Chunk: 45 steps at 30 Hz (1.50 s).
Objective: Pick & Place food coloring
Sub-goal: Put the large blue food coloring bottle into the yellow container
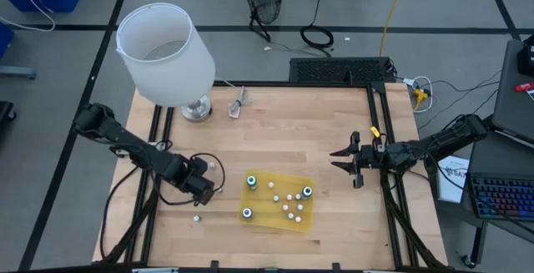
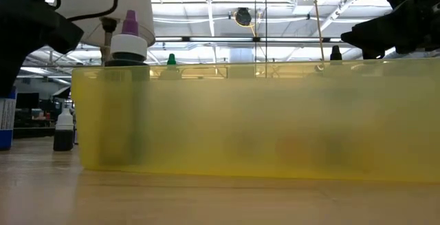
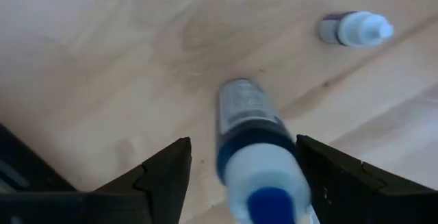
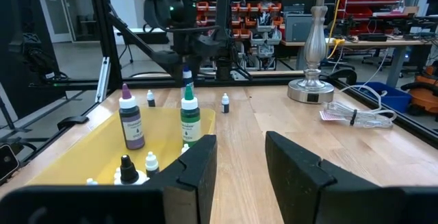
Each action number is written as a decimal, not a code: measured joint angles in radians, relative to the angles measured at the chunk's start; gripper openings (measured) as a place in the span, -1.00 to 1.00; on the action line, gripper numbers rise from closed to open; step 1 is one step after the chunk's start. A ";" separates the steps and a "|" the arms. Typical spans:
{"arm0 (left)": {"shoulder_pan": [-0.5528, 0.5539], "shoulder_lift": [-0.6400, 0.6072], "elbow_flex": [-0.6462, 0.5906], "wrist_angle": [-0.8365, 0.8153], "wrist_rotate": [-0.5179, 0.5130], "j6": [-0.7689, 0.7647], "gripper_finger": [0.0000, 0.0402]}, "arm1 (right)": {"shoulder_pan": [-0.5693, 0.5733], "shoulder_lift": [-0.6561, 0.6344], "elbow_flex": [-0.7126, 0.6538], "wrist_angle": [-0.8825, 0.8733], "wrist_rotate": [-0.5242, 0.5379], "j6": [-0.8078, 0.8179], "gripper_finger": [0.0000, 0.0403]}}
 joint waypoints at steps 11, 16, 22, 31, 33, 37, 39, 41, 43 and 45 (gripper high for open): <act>-0.033 0.000 0.000 0.059 -0.001 -0.008 0.19 | 0.000 0.000 0.000 0.000 0.000 0.000 -0.43; -0.033 0.000 0.000 0.059 -0.029 -0.009 0.12 | 0.000 0.000 0.000 0.000 0.000 0.000 -0.43; -0.033 0.000 0.000 0.059 -0.060 -0.010 -0.07 | 0.000 0.000 0.000 0.000 0.000 0.000 -0.43; -0.031 0.000 0.004 0.044 -0.060 0.045 -0.27 | 0.000 0.000 0.000 0.000 0.000 0.000 -0.43; -0.030 0.001 0.025 0.037 -0.060 0.079 -0.27 | 0.000 0.000 0.000 0.000 0.000 0.000 -0.43; -0.030 0.001 0.123 0.017 -0.117 0.147 -0.27 | 0.000 0.000 0.000 0.000 0.000 0.000 -0.43; -0.030 0.001 0.195 0.011 -0.167 0.204 -0.28 | 0.000 0.000 0.000 0.000 0.000 0.000 -0.43; -0.031 0.001 0.279 0.013 -0.226 0.274 -0.28 | 0.000 0.000 0.000 0.000 0.000 0.000 -0.43; -0.032 0.001 0.368 0.028 -0.290 0.344 -0.28 | 0.000 0.000 0.000 0.000 0.000 0.000 -0.43; -0.030 0.003 0.443 0.066 -0.340 0.428 -0.28 | 0.000 0.000 0.000 0.000 0.000 0.000 -0.43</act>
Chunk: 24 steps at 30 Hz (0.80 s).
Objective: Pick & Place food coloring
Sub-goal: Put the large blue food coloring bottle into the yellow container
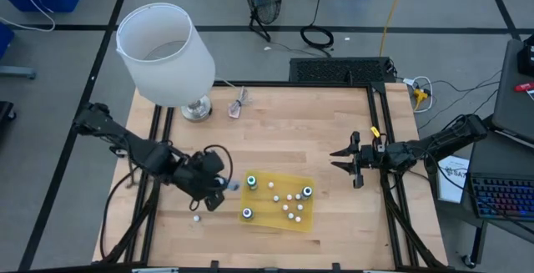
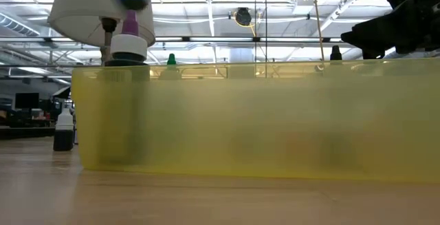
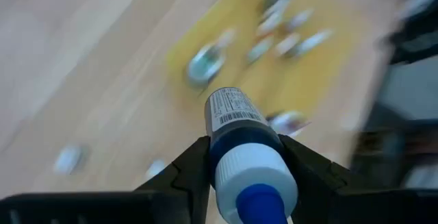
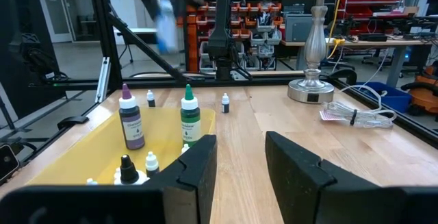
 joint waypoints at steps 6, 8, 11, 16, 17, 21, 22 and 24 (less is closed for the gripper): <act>0.037 0.109 0.220 0.107 0.006 0.309 -0.28 | 0.000 0.000 0.000 0.000 0.000 0.000 -0.43; 0.055 0.182 0.301 0.094 0.024 0.371 -0.28 | 0.000 0.000 0.000 0.000 0.000 0.000 -0.43; 0.086 0.313 0.415 0.030 0.086 0.428 -0.28 | 0.000 0.000 0.000 -0.003 0.000 0.000 -0.43; 0.125 0.519 0.558 -0.146 0.149 0.423 -0.29 | 0.000 0.000 0.000 -0.001 0.000 0.000 -0.43; 0.134 0.555 0.575 -0.174 0.159 0.419 -0.29 | 0.000 0.000 0.000 -0.001 0.000 0.000 -0.43; 0.159 0.669 0.617 -0.221 0.204 0.416 -0.29 | 0.000 0.000 0.000 -0.003 0.000 0.000 -0.43; 0.163 0.690 0.624 -0.216 0.217 0.425 -0.29 | 0.000 0.000 0.000 -0.003 0.000 0.000 -0.43; 0.167 0.721 0.627 -0.205 0.235 0.444 -0.29 | 0.000 0.000 0.000 -0.003 0.000 0.000 -0.43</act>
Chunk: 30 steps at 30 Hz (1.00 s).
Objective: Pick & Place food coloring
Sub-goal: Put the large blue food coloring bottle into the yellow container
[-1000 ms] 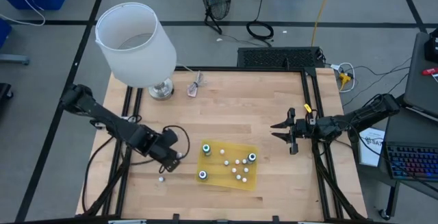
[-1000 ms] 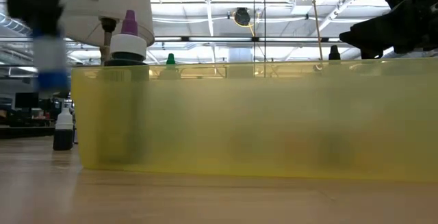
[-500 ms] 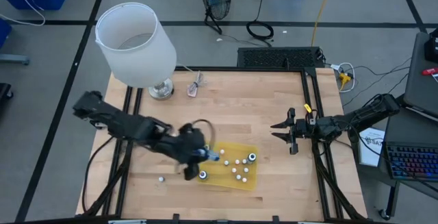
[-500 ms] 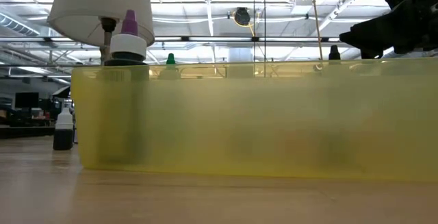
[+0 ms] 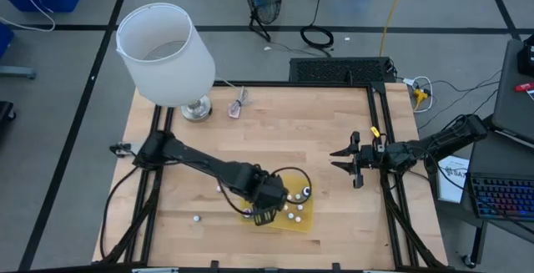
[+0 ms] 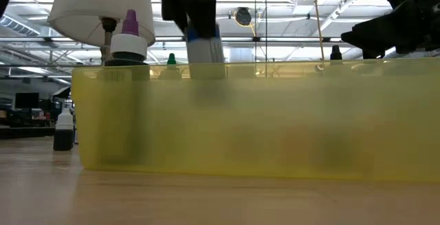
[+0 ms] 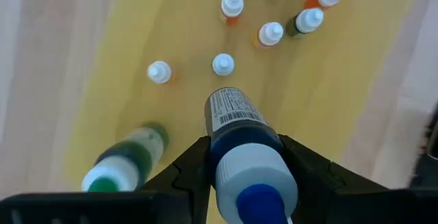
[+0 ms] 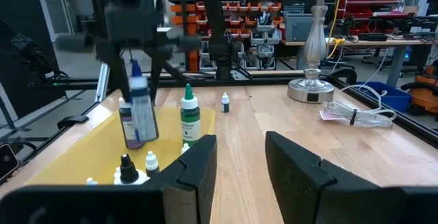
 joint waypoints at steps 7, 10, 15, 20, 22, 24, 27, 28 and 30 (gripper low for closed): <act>0.020 0.064 0.000 0.000 0.000 0.027 -0.29 | 0.000 0.000 0.000 0.000 0.000 0.000 -0.43; 0.038 0.085 0.000 0.001 0.000 0.035 -0.29 | 0.000 0.000 0.000 0.000 0.000 0.000 -0.43; 0.069 0.111 0.000 -0.001 0.004 0.060 -0.30 | 0.000 0.000 0.000 -0.001 0.000 0.000 -0.43; 0.092 0.121 0.000 -0.007 0.014 0.064 -0.30 | 0.000 0.000 0.000 -0.001 0.000 0.000 -0.43; 0.098 0.121 0.000 -0.007 0.029 0.058 -0.30 | 0.000 0.000 0.000 -0.001 0.000 0.000 -0.43; 0.101 0.121 0.000 -0.007 0.035 0.044 -0.29 | 0.000 0.000 0.000 -0.001 0.000 0.000 -0.43; 0.100 0.121 0.000 -0.007 0.036 0.032 -0.07 | 0.000 0.000 0.000 -0.001 0.000 0.000 -0.43; 0.098 0.121 0.000 -0.007 0.035 0.032 0.03 | 0.000 0.000 0.000 -0.001 0.000 0.000 -0.43; 0.095 0.121 0.000 -0.007 0.036 0.031 0.21 | 0.000 0.000 0.000 -0.001 0.000 0.000 -0.43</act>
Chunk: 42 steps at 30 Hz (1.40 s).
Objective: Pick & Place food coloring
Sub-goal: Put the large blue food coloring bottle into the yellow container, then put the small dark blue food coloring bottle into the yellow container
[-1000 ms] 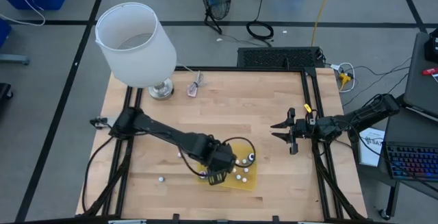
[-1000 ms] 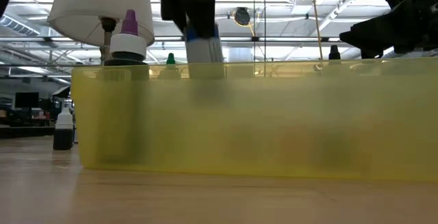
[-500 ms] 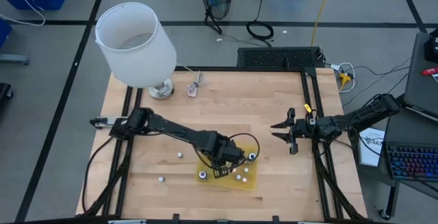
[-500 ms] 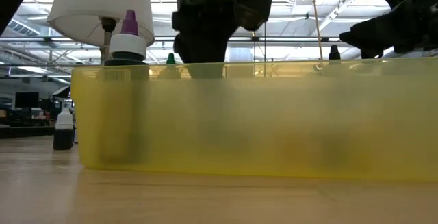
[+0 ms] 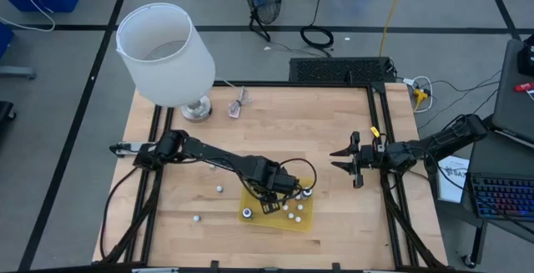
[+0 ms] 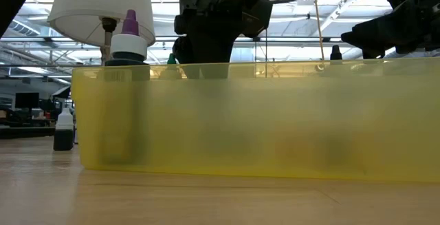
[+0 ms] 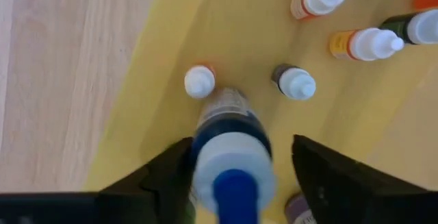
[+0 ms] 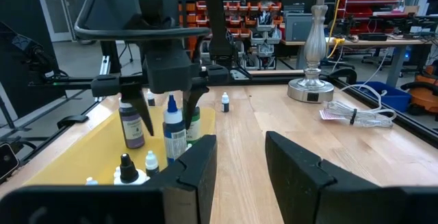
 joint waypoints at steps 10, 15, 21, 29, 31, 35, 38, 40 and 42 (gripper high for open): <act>-0.004 -0.072 -0.001 -0.009 0.066 -0.018 0.68 | 0.000 0.000 0.000 0.000 0.000 0.000 -0.43; -0.037 -0.181 -0.001 -0.088 -0.086 -0.051 0.73 | 0.000 0.000 0.000 0.000 0.000 0.000 -0.43; -0.092 -0.269 0.000 -0.317 -0.292 -0.213 0.74 | 0.000 0.000 0.000 0.000 0.000 0.000 -0.43; -0.096 -0.330 -0.117 -0.388 -0.312 -0.318 0.74 | 0.000 0.001 0.000 -0.001 0.000 0.000 -0.43; -0.074 -0.368 -0.216 -0.409 -0.306 -0.356 0.74 | 0.000 0.001 0.000 0.002 0.000 0.000 -0.43; -0.014 -0.487 -0.437 -0.286 -0.287 -0.388 0.74 | 0.000 0.001 0.000 0.001 0.000 0.000 -0.43; 0.026 -0.593 -0.599 -0.137 -0.238 -0.381 0.74 | 0.000 0.001 0.000 0.000 0.000 0.000 -0.43; 0.046 -0.663 -0.695 -0.044 -0.208 -0.382 0.74 | 0.000 0.003 0.000 0.000 0.000 0.000 -0.43; 0.064 -0.717 -0.777 0.018 -0.196 -0.408 0.74 | 0.000 0.003 0.000 0.000 0.000 0.000 -0.43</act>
